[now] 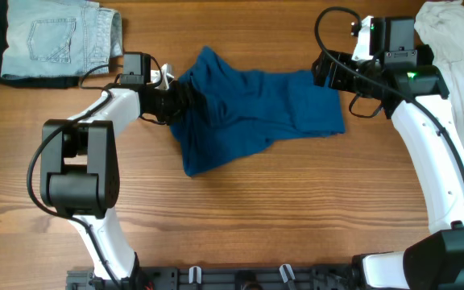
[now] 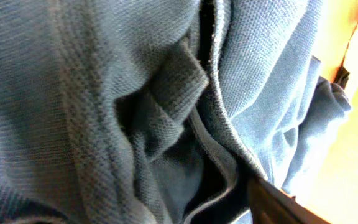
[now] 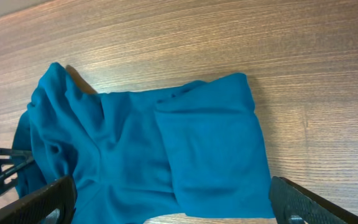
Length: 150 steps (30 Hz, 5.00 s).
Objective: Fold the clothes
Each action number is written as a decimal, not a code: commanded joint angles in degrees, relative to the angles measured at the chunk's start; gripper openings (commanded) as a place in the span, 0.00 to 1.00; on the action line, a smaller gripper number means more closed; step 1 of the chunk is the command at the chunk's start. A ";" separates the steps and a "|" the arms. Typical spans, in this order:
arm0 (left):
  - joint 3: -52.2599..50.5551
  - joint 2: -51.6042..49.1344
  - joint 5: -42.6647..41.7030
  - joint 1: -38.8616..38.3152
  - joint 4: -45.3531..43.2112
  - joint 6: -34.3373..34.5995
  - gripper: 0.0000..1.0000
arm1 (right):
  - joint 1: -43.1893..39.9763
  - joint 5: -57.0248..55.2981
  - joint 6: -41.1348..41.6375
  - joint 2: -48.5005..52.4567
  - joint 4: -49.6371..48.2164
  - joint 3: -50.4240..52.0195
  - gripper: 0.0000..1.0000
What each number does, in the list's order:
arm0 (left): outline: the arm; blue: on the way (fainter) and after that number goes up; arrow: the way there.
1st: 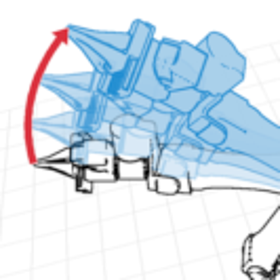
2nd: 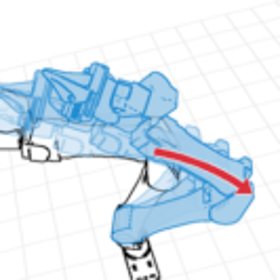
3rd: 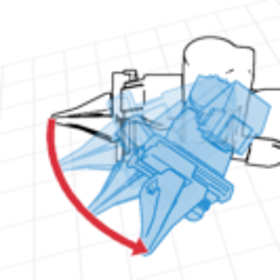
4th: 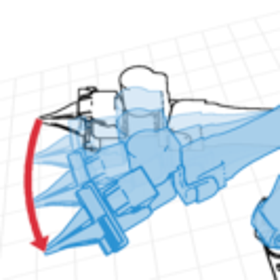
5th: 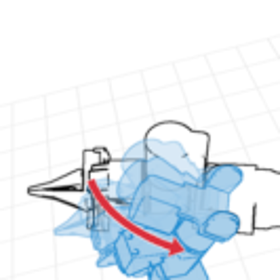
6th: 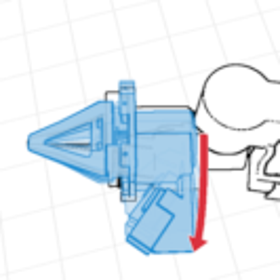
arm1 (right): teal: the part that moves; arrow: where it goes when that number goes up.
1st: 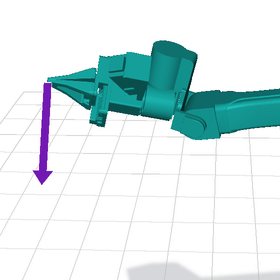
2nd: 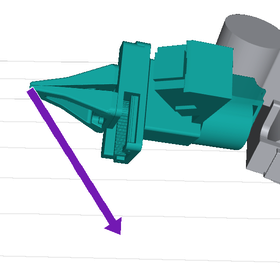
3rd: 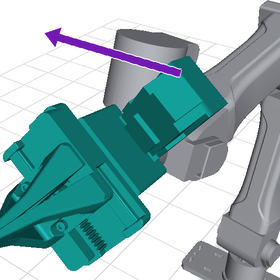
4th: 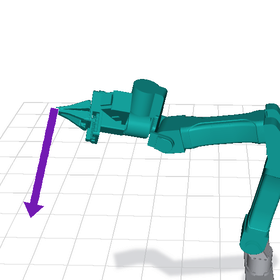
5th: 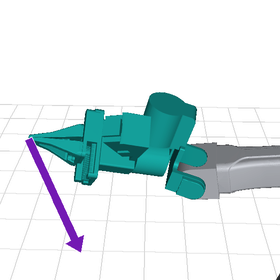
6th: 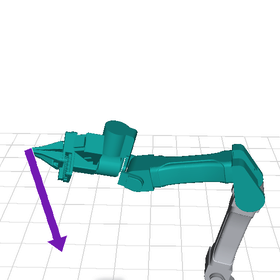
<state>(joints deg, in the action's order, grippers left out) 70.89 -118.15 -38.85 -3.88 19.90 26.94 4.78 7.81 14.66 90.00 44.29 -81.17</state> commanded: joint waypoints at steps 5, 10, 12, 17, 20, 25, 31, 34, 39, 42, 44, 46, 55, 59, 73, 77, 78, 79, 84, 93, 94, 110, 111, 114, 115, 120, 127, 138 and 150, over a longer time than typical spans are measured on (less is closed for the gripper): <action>-3.17 -4.66 10.95 -0.35 2.84 0.35 0.64 | -0.13 -0.81 -1.18 0.22 -0.11 -0.52 1.00; -3.17 -4.66 14.05 -0.15 5.40 0.33 0.64 | -0.15 -0.81 -1.18 0.46 -0.13 -0.52 1.00; -3.17 -4.66 13.07 0.15 5.38 0.31 0.64 | -0.15 -0.81 -1.16 0.55 -0.13 -0.52 1.00; -3.17 -4.66 12.57 1.64 5.86 0.31 0.64 | -0.15 -0.81 -1.22 0.55 -0.11 -0.52 1.00; -3.17 -4.66 12.55 3.06 6.34 0.31 0.64 | -0.13 -0.81 -1.38 0.55 -0.13 -0.52 1.00; -3.17 -4.66 9.51 4.74 6.45 -2.47 0.64 | -0.15 -0.81 -1.60 0.55 -0.15 -0.52 1.00; -3.17 -4.66 8.48 4.74 6.54 -3.87 0.67 | -0.13 -0.79 -2.56 0.55 -0.13 -0.52 1.00; -3.17 -4.66 5.95 4.59 5.99 -4.02 0.67 | -0.13 -0.79 -2.64 0.55 -0.13 -0.52 1.00; -3.17 -4.66 5.66 2.84 5.81 -4.00 0.67 | -0.15 -0.79 -2.64 0.55 -0.13 -0.52 1.00; -3.17 -4.66 5.66 0.90 4.85 -4.00 0.68 | -0.15 -0.79 -2.64 0.55 -0.13 -0.52 1.00; -3.17 -4.66 5.70 -0.63 4.07 -4.00 0.69 | -0.13 -0.79 -2.64 0.55 -0.13 -0.52 1.00; -3.17 -4.66 5.70 -1.90 3.50 -4.00 0.71 | -0.13 -0.79 -2.62 0.55 -0.13 -0.52 1.00; -3.17 -4.66 6.10 -2.67 3.21 -4.00 0.72 | -0.13 -0.79 -2.64 0.55 -0.13 -0.52 1.00; -3.17 -4.66 6.51 -2.78 2.67 -3.93 0.71 | -0.15 -0.79 -2.62 0.55 -0.11 -0.52 1.00; -3.10 -4.66 7.82 -2.78 -5.14 1.88 0.39 | -0.13 -0.79 -2.51 0.55 -0.09 -0.52 1.00; -2.99 -4.66 7.15 -2.78 -5.09 1.88 0.47 | -0.15 -0.79 -2.54 0.55 0.28 -0.52 1.00; -2.95 -4.66 5.68 -2.75 -5.14 1.90 0.47 | -0.13 -0.79 -2.60 0.55 0.37 -0.52 1.00; -2.89 -4.66 4.52 -2.75 -5.16 2.01 0.46 | -0.13 -0.79 -2.60 0.55 0.44 -0.52 1.00; -2.62 -4.66 1.51 -3.43 -6.01 4.15 0.33 | -0.15 -0.83 -2.73 0.55 0.57 -0.52 1.00; -2.62 -4.66 2.64 -5.60 -7.76 7.08 0.04 | -0.13 -0.81 -3.13 0.55 0.83 -0.52 1.00; -2.62 -4.63 2.64 -5.42 -7.76 7.08 0.04 | -0.15 -0.81 -3.10 0.55 0.85 -0.52 1.00; -2.62 -0.55 8.31 11.67 10.32 3.21 0.04 | -0.15 -0.79 -3.08 0.55 0.72 -0.52 1.00; -2.62 -0.55 9.29 13.25 11.72 2.56 0.04 | -0.15 -0.81 -3.10 0.55 0.68 -0.52 1.00; -2.62 -0.50 10.03 18.86 15.19 -1.86 0.04 | -0.15 -0.79 -3.06 0.55 0.31 -0.52 1.00; -2.62 -0.46 10.01 20.28 15.82 -2.95 0.04 | -0.15 -0.81 -3.04 0.55 0.17 -0.52 1.00; -2.62 -0.44 9.86 24.55 18.56 -7.02 0.11 | -0.15 -0.79 -2.60 0.55 -0.22 -0.52 1.00; -2.62 -0.33 9.77 24.28 20.00 -9.31 0.99 | -0.13 -0.79 -2.60 0.55 -0.57 -0.52 1.00; -2.64 -0.35 12.11 19.21 18.25 -7.58 0.98 | -0.13 -0.79 -2.62 0.55 -0.59 -0.52 1.00; -2.64 -0.52 28.28 6.45 12.63 2.05 0.70 | -0.13 -0.81 -2.73 0.55 -0.33 -0.52 1.00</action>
<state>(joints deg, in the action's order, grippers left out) 71.48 -113.56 -19.97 5.37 31.88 26.50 4.78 7.62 12.27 90.00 44.05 -81.14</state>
